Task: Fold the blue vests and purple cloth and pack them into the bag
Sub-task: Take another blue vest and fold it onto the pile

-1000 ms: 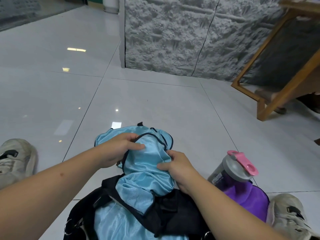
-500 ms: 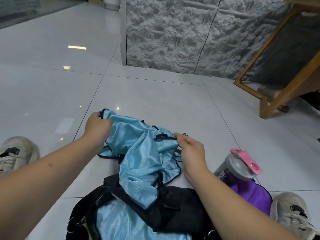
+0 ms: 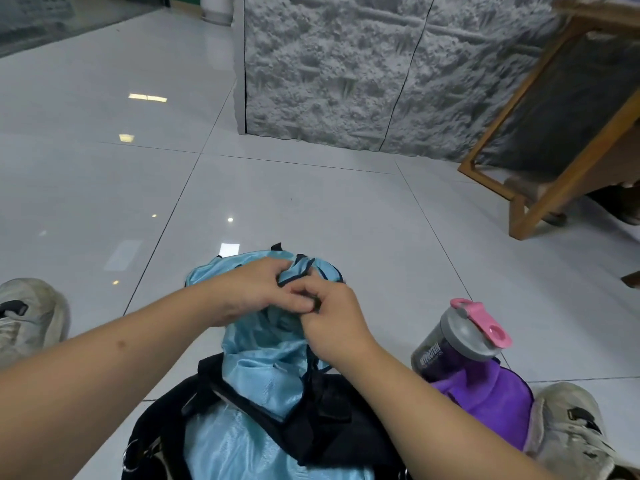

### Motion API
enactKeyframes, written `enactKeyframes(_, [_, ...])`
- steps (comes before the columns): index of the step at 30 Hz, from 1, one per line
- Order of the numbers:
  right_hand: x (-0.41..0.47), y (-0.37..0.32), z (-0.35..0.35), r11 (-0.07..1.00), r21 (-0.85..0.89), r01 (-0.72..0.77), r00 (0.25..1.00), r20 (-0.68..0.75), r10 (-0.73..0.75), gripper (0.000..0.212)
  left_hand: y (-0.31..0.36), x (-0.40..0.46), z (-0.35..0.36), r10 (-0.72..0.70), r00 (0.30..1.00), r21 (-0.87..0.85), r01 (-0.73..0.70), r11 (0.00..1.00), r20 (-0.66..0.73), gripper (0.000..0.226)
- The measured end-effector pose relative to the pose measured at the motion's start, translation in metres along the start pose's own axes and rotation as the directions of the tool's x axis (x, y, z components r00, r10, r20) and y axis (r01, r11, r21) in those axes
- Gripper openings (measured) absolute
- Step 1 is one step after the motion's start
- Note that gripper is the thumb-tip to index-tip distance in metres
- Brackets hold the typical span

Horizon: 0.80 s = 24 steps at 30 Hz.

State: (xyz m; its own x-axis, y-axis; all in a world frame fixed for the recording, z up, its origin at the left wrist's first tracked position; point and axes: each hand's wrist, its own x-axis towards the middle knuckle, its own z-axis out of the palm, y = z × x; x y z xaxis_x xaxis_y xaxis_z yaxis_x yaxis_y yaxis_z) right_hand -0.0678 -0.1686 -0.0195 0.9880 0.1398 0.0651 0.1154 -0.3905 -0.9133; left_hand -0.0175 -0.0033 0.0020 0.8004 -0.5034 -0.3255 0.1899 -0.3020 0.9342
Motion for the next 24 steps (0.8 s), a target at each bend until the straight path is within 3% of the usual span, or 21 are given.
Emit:
enactKeyframes(3, [-0.001,0.009,0.000,0.989,0.128,-0.067,0.990,-0.116,0.082,0.067,-0.016,-0.004,-0.012,-0.054,0.997,-0.019,0.053,0.998,-0.052,0.035])
enactKeyframes(7, [-0.003,0.029,-0.004,0.949,0.197,-0.247,0.932,-0.221,0.289,0.049,-0.016,-0.006,-0.015,-0.094,0.969,-0.300,0.022,0.954,-0.227,0.025])
enactKeyframes(10, [-0.007,0.044,-0.001,0.847,0.284,-0.450,0.875,-0.052,0.482,0.016,-0.008,-0.006,-0.012,-0.060,0.948,-0.376,-0.065,0.924,-0.312,0.023])
enactKeyframes(12, [-0.009,0.053,0.006,0.790,0.258,-0.557,0.823,0.042,0.567,0.031,-0.001,-0.007,-0.013,-0.048,0.931,-0.435,-0.124,0.892,-0.363,0.029])
enactKeyframes(17, [-0.015,0.049,0.014,0.696,0.402,-0.595,0.803,0.258,0.537,0.047,0.023,-0.008,-0.022,0.011,0.847,-0.408,-0.267,0.873,-0.531,0.027])
enactKeyframes(20, [-0.018,0.040,0.013,0.754,0.361,-0.548,0.832,0.331,0.446,0.053,0.038,-0.010,-0.028,0.046,0.806,-0.388,-0.333,0.859,-0.590,0.021])
enactKeyframes(24, [-0.018,0.023,0.012,0.865,0.143,-0.481,0.844,0.342,0.412,0.034,0.055,-0.012,-0.035,0.089,0.778,-0.382,-0.401,0.833,-0.622,0.012])
